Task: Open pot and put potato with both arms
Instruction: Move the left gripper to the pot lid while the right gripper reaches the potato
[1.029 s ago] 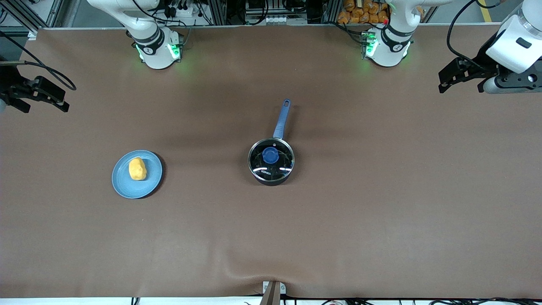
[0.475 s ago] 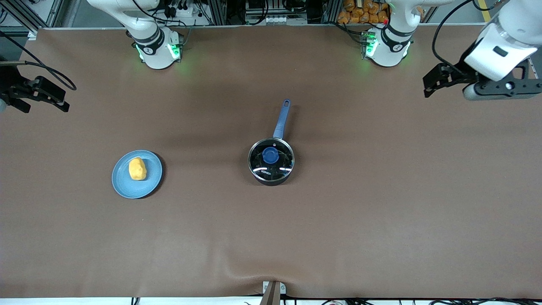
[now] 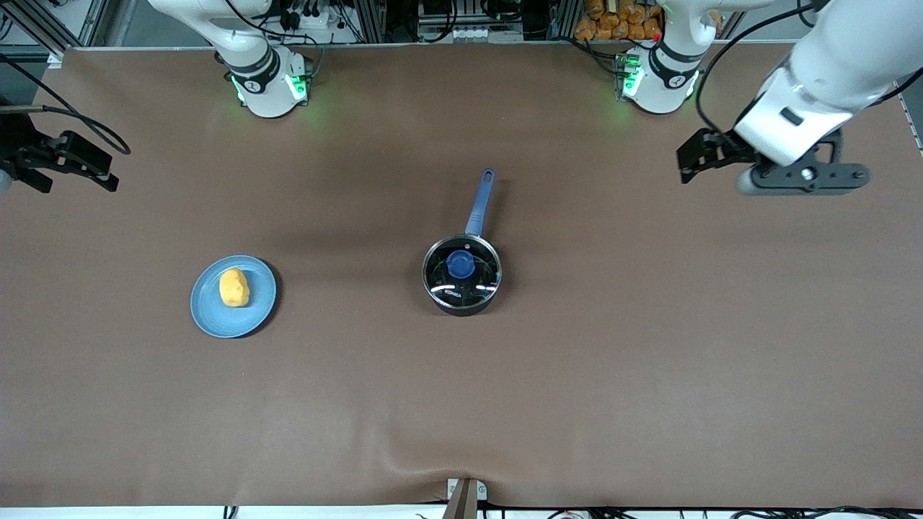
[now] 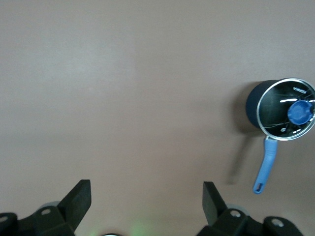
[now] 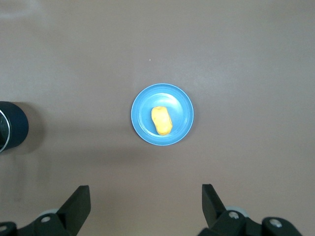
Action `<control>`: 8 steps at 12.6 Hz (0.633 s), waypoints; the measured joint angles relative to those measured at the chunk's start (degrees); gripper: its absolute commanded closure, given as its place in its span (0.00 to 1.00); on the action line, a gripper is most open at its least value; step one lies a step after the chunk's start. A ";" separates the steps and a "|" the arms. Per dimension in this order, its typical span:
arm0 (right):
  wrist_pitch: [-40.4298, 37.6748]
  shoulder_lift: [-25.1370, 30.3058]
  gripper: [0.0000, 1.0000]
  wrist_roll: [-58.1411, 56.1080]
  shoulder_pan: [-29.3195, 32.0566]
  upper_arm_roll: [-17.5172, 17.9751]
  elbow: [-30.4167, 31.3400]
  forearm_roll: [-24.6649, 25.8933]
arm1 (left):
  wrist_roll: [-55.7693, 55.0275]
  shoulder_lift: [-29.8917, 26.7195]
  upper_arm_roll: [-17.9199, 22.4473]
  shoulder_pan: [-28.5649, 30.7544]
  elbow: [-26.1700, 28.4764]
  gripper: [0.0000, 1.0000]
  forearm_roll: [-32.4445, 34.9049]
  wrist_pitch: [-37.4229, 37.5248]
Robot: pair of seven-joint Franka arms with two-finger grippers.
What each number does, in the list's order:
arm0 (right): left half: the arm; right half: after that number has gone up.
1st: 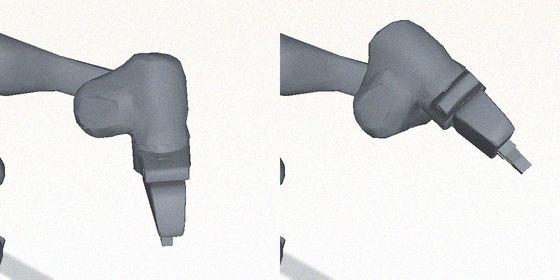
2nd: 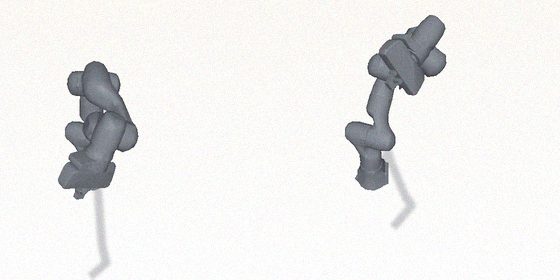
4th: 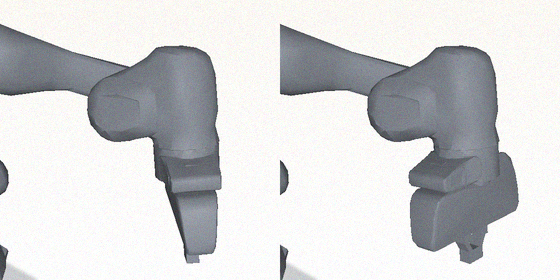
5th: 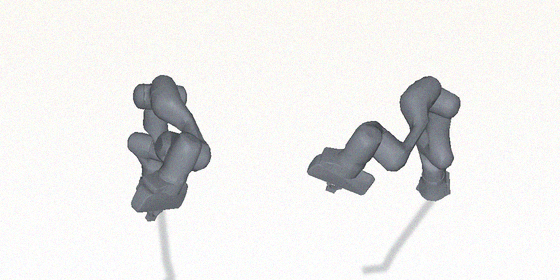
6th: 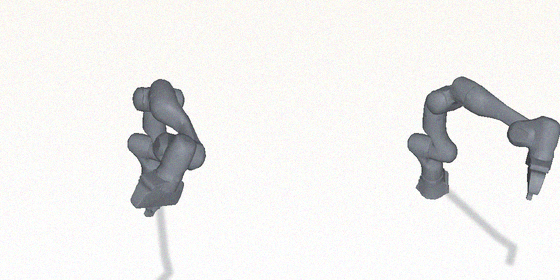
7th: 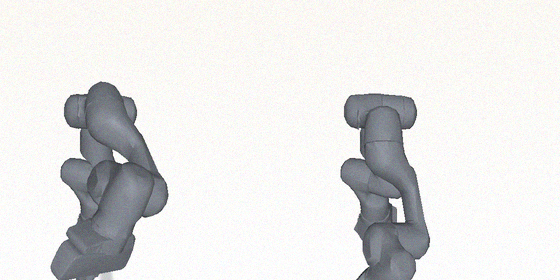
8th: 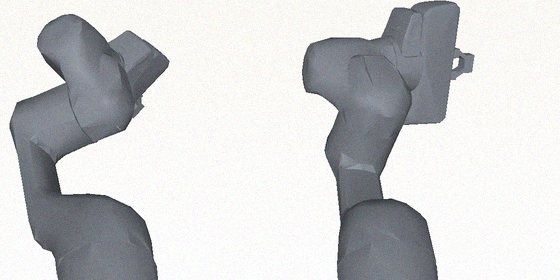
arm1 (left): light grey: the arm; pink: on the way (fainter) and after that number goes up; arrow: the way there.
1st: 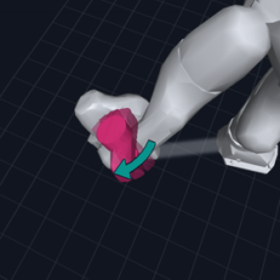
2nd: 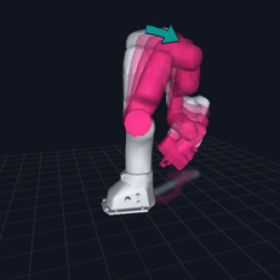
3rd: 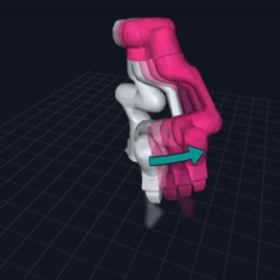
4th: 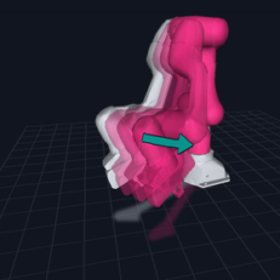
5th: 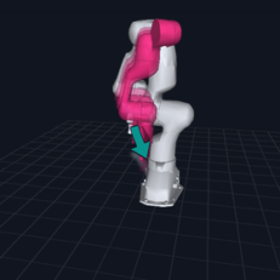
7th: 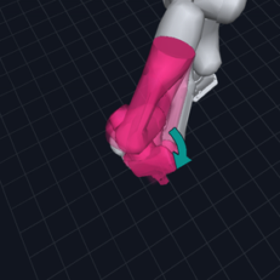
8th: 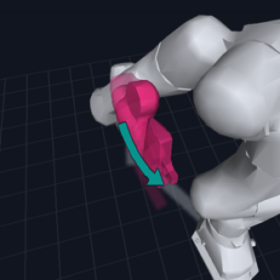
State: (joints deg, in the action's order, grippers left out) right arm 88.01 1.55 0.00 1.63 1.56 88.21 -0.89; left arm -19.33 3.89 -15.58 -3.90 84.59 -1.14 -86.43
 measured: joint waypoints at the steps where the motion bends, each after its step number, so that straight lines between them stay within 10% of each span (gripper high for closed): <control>1: 0.00 -0.26 0.00 0.00 0.03 -0.09 0.01 0.00 | -1.75 1.36 -0.08 -1.43 -1.04 0.00 -0.01 -0.04; 8: -3.18 -0.90 0.00 -0.10 -0.68 0.14 1.41 0.00 | -17.88 11.26 -0.19 -13.20 -5.74 0.00 -0.04 -7.51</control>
State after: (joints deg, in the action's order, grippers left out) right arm 84.84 0.65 -0.10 0.94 1.71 89.63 -0.89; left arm -37.21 15.14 -15.77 -17.10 78.85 -1.18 -93.94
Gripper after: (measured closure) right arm 0.000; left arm 0.000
